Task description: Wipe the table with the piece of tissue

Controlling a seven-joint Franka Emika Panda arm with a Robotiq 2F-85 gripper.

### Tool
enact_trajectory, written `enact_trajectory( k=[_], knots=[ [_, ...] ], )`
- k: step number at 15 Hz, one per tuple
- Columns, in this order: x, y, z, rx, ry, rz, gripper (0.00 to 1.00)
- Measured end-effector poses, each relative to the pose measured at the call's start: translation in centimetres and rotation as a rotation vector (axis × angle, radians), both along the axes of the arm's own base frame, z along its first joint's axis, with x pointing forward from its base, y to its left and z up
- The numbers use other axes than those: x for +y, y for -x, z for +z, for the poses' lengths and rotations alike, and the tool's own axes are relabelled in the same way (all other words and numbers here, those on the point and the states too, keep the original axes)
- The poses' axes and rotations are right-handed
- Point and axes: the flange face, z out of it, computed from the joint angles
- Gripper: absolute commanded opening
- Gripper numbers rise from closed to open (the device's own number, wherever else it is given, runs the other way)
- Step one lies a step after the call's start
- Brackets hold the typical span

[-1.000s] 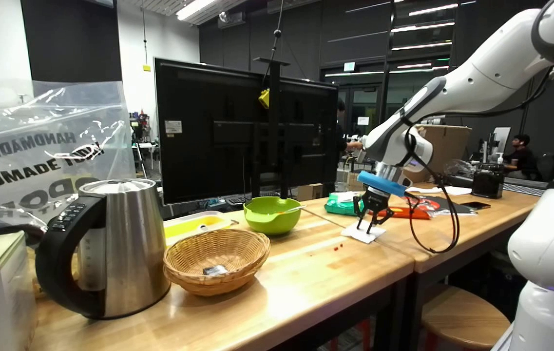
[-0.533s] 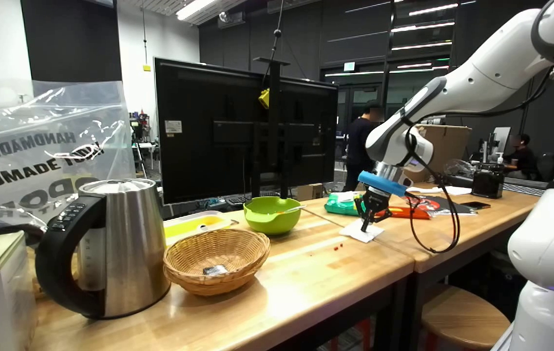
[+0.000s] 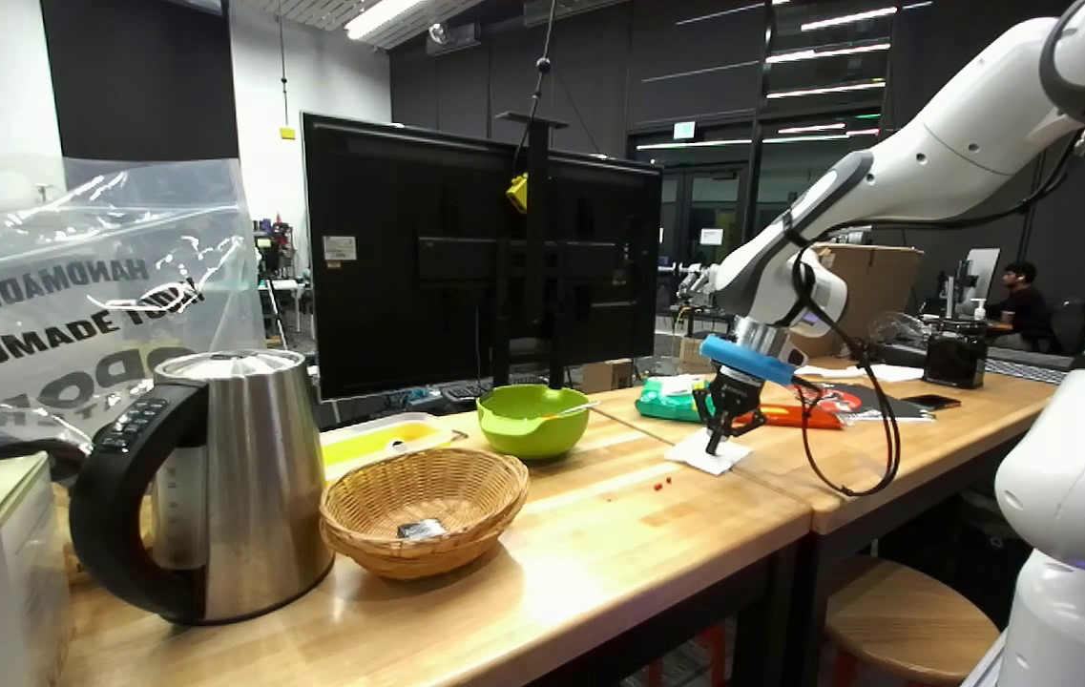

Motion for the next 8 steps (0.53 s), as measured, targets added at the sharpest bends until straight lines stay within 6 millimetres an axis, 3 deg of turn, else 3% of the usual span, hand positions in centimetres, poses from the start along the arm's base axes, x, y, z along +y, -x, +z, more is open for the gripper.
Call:
enact_trajectory(
  k=[8],
  knots=[
    [2.5, -0.9, -0.3, 0.007, 0.002, 0.059, 0.0]
  ],
)
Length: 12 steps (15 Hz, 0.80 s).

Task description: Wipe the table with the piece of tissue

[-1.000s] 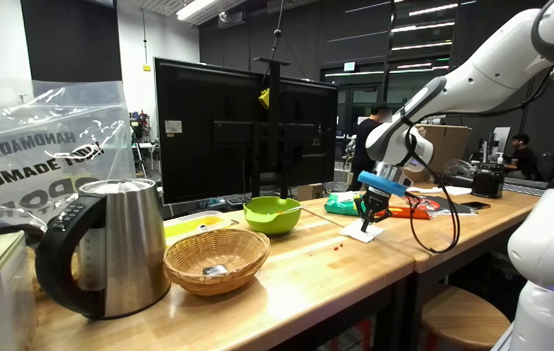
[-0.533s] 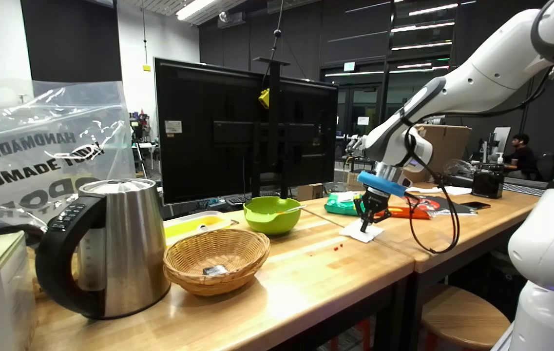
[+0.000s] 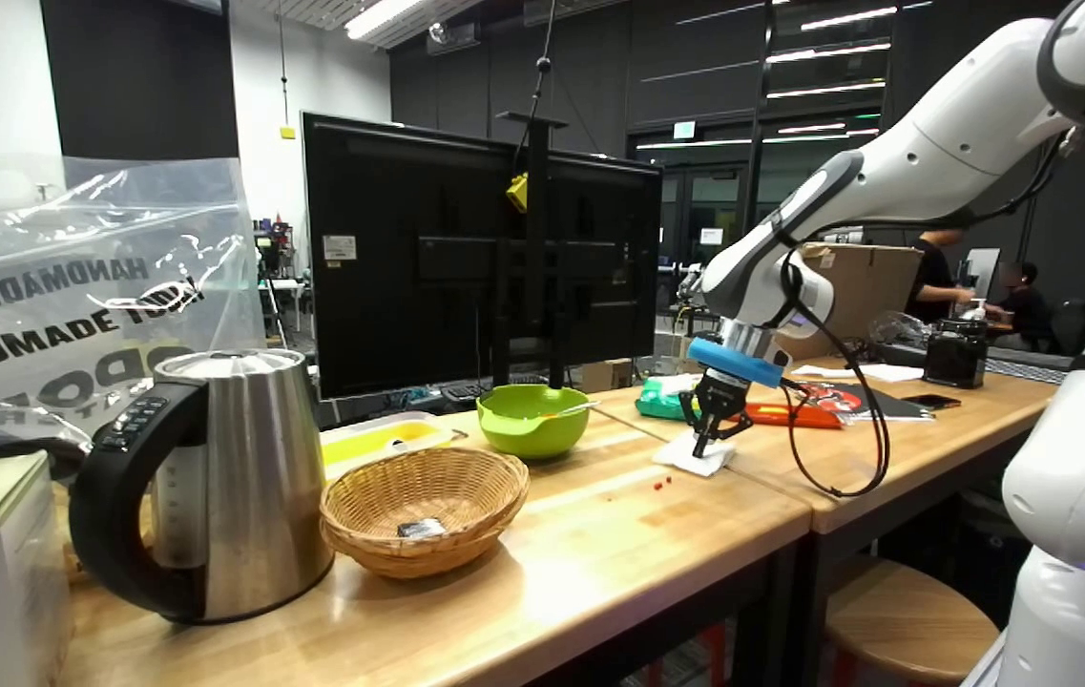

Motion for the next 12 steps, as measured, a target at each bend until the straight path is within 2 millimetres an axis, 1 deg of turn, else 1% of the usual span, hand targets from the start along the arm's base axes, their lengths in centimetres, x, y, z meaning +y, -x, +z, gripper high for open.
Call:
enact_trajectory(
  k=[4, 12],
  knots=[
    [0.9, -0.3, 0.1, -0.002, 0.002, 0.021, 0.0],
    [4.7, -0.9, 0.1, 0.006, 0.003, 0.107, 0.0]
  ],
)
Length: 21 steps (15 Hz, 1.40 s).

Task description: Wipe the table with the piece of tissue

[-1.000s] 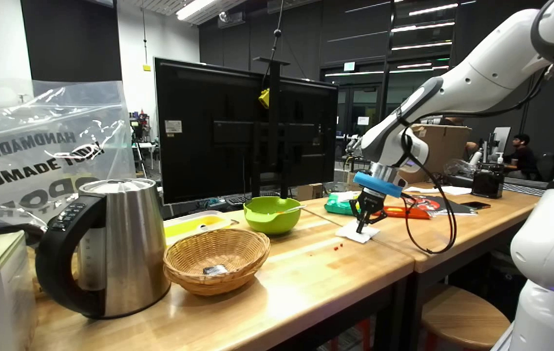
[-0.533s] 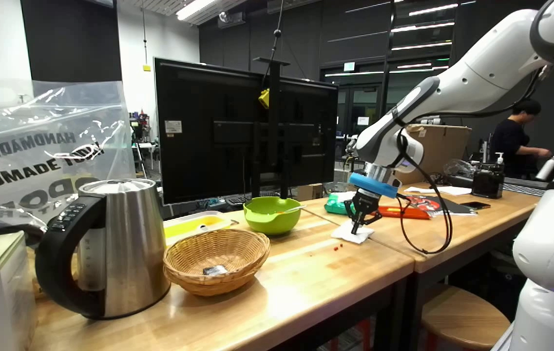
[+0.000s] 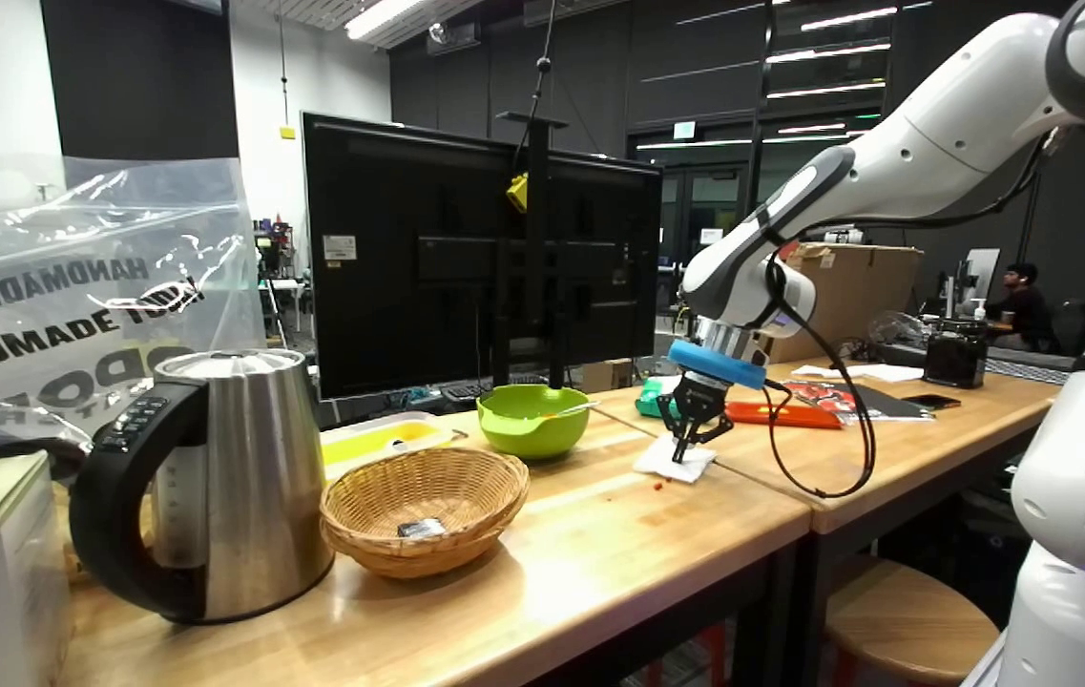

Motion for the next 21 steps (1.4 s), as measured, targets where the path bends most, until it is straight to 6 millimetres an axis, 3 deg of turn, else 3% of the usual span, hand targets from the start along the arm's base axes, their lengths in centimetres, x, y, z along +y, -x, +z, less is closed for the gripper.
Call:
enact_trajectory(
  k=[12, 21],
  knots=[
    [2.4, 0.1, 0.0, 0.023, -0.014, 0.055, 0.0],
    [7.0, 1.1, -0.4, 0.049, -0.113, 0.081, 0.0]
  ],
)
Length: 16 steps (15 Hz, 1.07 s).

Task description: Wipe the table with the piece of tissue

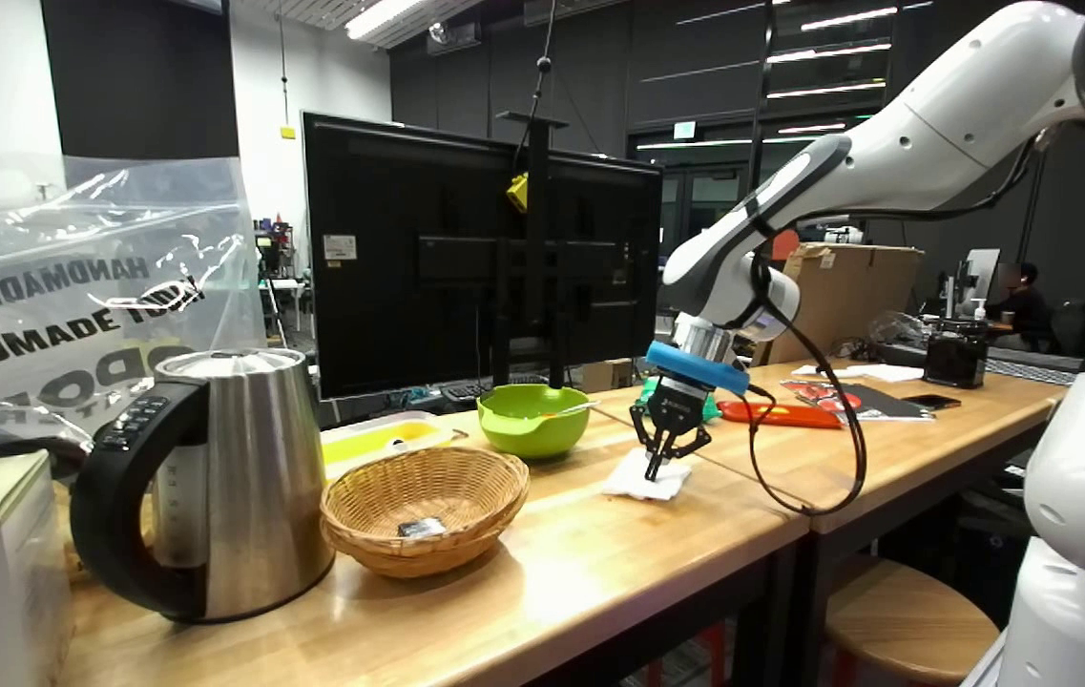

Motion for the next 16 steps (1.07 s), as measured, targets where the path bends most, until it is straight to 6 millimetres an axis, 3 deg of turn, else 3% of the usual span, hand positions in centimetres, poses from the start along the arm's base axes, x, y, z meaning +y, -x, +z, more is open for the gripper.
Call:
enact_trajectory(
  k=[12, 16],
  knots=[
    [3.8, 2.6, -0.2, 0.033, -0.031, 0.067, 0.0],
    [4.1, 3.5, -0.3, 0.052, -0.037, 0.081, 0.0]
  ],
)
